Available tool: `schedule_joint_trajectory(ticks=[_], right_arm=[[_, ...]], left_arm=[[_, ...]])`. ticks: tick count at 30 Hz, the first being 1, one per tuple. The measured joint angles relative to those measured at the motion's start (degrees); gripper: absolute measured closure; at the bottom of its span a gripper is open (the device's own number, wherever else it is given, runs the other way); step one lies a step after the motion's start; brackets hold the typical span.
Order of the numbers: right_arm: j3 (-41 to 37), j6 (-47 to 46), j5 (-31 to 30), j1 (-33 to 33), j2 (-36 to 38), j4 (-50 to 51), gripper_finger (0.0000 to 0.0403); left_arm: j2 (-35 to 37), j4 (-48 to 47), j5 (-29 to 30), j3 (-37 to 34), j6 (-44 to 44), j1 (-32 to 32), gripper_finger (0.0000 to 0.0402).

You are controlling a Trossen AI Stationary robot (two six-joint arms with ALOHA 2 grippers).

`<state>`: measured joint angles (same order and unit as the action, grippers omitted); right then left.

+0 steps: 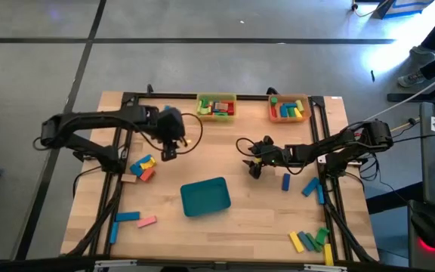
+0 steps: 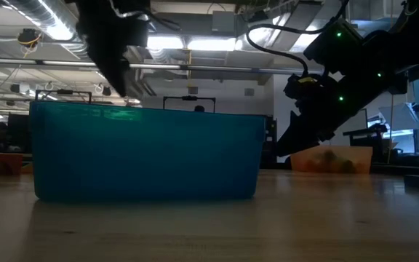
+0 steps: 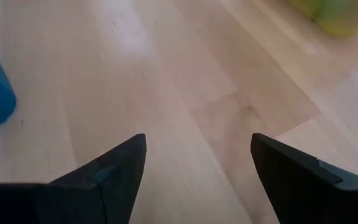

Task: Sort blocks by size
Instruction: Put the pink arch block into the yellow bin

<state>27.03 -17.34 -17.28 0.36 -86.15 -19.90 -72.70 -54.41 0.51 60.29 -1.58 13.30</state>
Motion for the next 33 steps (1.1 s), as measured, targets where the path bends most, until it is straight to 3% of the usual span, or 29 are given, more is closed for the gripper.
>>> schedule_joint_trajectory(ticks=[15,26,33], right_arm=[[0.0,-0.3,-0.6,0.0,0.0,-6.2,0.0111],[0.0,-0.2,0.3,0.0,0.0,-6.6,0.0111],[0.0,-0.3,0.3,0.0,0.0,-6.6,0.0111]], left_arm=[[0.6,-10.2,5.6,-0.6,16.8,-15.5,0.0258],[0.6,-13.7,2.8,-9.7,33.9,-25.2,0.0258],[0.6,-10.7,2.8,-14.8,49.0,-26.4,0.0258]])
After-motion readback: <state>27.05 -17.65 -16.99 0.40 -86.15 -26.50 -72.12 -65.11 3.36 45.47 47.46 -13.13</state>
